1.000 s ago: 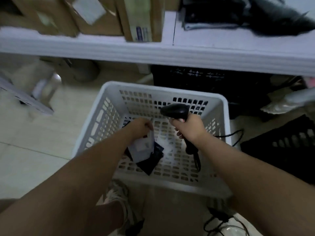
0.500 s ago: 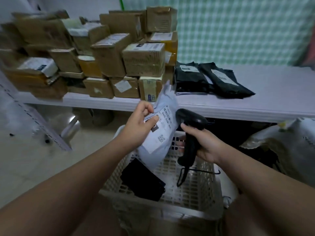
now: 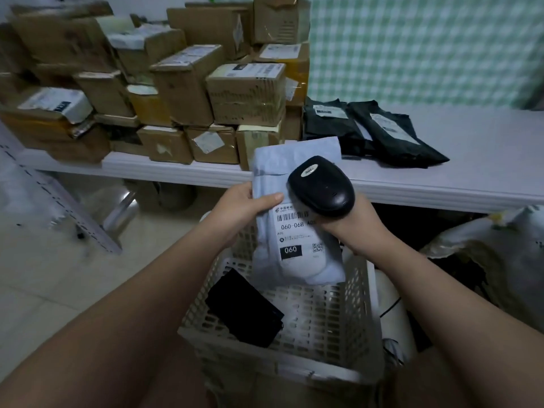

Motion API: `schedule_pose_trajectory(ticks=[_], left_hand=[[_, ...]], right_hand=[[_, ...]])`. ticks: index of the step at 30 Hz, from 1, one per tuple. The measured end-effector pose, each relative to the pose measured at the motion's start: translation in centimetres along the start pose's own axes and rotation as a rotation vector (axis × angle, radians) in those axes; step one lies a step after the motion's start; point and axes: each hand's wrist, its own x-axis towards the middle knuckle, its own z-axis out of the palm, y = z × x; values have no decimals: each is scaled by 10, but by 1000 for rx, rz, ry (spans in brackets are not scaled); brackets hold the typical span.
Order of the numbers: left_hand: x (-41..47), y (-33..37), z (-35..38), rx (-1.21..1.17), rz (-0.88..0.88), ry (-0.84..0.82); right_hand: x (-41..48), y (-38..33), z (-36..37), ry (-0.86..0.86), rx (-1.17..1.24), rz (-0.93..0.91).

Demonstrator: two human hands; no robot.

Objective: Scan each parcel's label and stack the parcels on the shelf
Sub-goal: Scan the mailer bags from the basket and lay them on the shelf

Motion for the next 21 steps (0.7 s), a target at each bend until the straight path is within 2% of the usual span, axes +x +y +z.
schedule_pose_trajectory(ticks=[3, 7, 14, 21], left_hand=[[7, -4, 1, 3, -34, 73], [17, -6, -1, -73, -9, 185], [19, -4, -8, -177, 83, 307], [24, -8, -11, -139, 151, 385]], right_hand=[[2, 2, 6, 43, -50, 15], [0, 4, 8, 219, 21, 61], [-14, 3, 9, 56, -53, 175], [-23, 3, 8, 23, -35, 208]])
